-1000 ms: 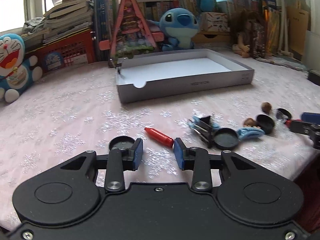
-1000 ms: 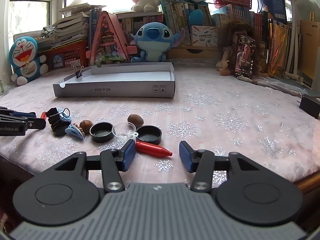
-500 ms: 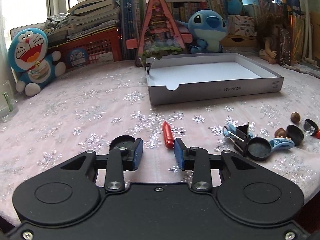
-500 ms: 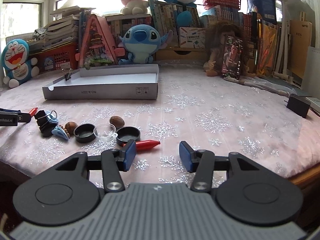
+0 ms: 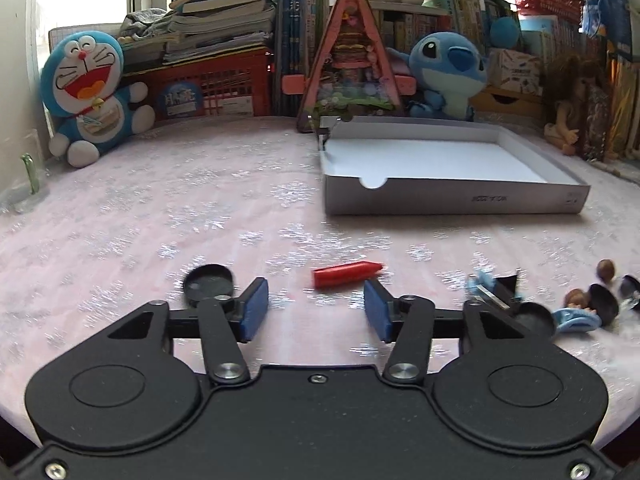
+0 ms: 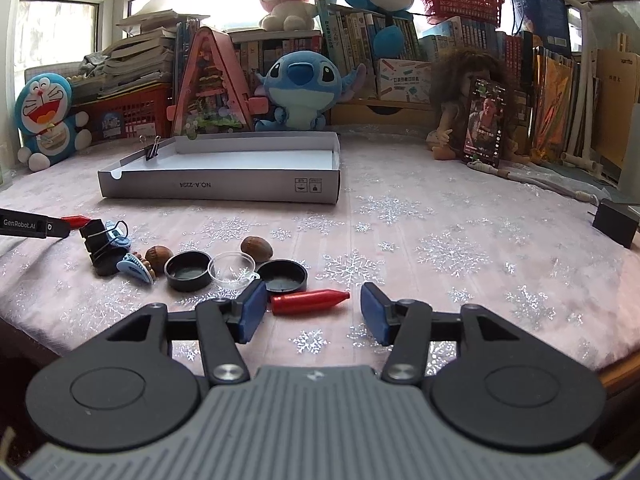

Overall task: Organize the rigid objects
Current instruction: 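Close the left tool on the red crayon and lift it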

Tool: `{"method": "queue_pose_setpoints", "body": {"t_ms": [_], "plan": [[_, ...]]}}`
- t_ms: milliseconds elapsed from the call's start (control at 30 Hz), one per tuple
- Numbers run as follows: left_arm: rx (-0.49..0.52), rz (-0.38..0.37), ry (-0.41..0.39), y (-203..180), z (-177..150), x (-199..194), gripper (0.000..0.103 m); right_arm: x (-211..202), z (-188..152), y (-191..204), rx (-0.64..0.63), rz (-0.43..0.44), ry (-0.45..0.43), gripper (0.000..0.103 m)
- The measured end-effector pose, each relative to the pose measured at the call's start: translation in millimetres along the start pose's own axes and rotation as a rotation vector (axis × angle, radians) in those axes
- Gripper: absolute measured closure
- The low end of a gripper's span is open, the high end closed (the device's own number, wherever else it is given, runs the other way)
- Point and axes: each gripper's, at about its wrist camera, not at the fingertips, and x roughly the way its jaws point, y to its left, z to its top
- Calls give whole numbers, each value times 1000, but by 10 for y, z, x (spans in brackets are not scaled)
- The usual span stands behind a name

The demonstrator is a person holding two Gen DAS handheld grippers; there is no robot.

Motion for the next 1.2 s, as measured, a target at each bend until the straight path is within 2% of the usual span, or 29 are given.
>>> {"method": "queue_pose_setpoints", "body": {"t_ms": [133,300,467,600,700,733,767,800,833,867,1200], "plan": [[-30,31,-12,-128,1,30,43,22,-21,7,-1,-19,-15,26],[-86,62,-16,-177,41,122,40,54,-42,-20,3,-22,-14,25],[-97,97,-23,-226,55,194,39,52,-63,-5,-13,-14,-20,25],[-82,112,-25,-269,54,224,39,61,-68,10,-24,-5,-23,25],[-70,121,-36,-293,40,217,47,62,-72,14,-19,-4,-26,25],[-65,118,-40,-303,34,213,55,62,-77,17,-17,-4,-28,26],[-63,109,-44,-314,18,198,61,55,-85,11,-17,1,-31,32],[-62,108,-43,-325,19,192,61,52,-87,18,-16,4,-33,37],[-58,112,-43,-341,20,188,61,48,-86,27,-17,4,-34,47],[-55,112,-43,-353,20,185,62,45,-83,36,-20,1,-35,53],[-73,69,-29,-305,65,80,62,-18,-33,-2,8,-12,-44,53]]}}
